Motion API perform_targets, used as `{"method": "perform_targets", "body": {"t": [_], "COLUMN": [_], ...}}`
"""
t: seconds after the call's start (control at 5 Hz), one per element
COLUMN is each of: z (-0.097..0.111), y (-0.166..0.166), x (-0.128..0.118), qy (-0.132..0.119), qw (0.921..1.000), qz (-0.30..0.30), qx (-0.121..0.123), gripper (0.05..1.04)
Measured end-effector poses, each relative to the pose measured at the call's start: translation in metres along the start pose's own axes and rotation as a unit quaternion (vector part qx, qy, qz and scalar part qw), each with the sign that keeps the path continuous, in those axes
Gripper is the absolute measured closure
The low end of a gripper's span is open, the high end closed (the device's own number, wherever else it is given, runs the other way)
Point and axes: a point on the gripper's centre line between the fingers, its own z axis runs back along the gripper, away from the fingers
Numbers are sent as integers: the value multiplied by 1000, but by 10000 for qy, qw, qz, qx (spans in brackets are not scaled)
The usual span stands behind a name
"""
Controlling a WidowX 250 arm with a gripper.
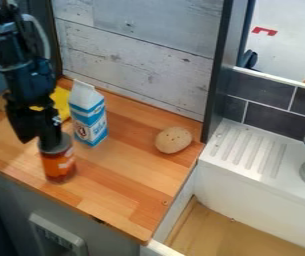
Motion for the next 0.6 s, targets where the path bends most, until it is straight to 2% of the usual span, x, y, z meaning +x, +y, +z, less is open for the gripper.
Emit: {"method": "perform_targets", "body": {"t": [0.2, 0.6], "z": [-5, -14], "y": [-22, -56], "x": [12, 13], "qy": [5, 58], "qw": [9999, 9992], "qz": [-149, -288], "qx": [-4, -268], "gripper": [83, 83]}}
